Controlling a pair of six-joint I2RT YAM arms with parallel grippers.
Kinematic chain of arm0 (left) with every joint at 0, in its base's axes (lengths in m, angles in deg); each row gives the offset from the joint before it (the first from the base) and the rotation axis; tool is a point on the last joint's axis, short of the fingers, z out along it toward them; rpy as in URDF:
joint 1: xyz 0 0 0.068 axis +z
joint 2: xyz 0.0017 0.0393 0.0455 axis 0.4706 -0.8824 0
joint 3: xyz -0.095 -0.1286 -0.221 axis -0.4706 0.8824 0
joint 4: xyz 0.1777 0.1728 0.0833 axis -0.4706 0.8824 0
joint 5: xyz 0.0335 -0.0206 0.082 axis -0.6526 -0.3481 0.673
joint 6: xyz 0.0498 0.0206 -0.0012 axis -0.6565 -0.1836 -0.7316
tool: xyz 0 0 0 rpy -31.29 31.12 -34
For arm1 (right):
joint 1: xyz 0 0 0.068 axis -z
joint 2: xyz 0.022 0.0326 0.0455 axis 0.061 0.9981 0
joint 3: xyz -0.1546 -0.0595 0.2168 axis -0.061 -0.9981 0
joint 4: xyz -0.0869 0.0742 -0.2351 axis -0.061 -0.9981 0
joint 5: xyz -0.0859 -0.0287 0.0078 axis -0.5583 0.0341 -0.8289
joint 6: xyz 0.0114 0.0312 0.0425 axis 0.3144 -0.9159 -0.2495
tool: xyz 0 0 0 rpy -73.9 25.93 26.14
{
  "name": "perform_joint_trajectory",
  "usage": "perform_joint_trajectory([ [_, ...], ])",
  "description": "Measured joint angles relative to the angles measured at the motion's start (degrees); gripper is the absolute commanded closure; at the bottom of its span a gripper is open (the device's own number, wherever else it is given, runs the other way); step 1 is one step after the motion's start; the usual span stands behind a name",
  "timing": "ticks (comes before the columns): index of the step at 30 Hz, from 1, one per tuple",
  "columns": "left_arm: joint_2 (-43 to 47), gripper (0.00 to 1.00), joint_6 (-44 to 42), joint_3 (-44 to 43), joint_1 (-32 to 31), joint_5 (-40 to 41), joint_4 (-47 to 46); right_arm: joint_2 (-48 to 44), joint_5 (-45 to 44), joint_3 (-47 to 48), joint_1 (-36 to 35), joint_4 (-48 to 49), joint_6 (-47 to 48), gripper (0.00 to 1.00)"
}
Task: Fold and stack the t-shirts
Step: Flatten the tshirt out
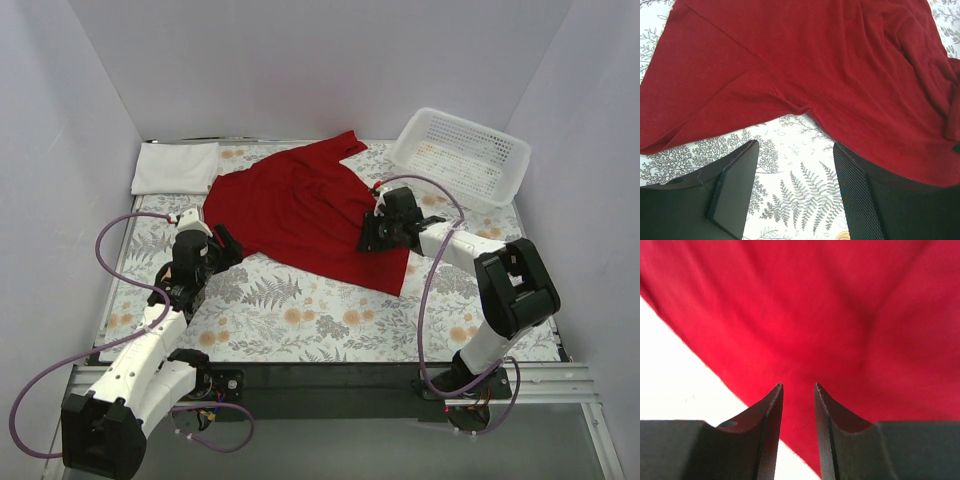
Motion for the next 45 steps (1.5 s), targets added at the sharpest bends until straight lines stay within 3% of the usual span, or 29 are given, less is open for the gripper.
perform_joint_trajectory([
  [7,0.00,0.40,0.00,0.00,0.00,0.76,0.04,1.07,1.86,-7.54,-0.79,0.59,-1.16,0.62],
  [15,0.00,0.40,0.11,0.00,0.00,1.22,0.07,-5.22,0.61,-14.97,6.82,2.89,-2.34,0.61],
  [20,-0.17,0.40,0.61,0.00,0.00,1.38,0.09,-11.72,-2.43,-19.50,15.47,-0.35,-1.84,0.61],
  [26,-2.78,0.39,1.07,0.00,0.00,-2.93,-0.35,-17.07,-2.71,-20.70,14.12,-6.05,0.94,0.52],
  [33,-12.02,0.37,0.31,-0.48,-3.61,-15.06,-1.77,-22.75,2.64,-20.74,9.88,-6.64,3.91,0.43],
  [45,-32.39,0.34,-2.95,-11.17,-6.84,-17.75,-1.75,-32.26,8.20,-25.18,9.22,-6.88,6.47,0.33],
])
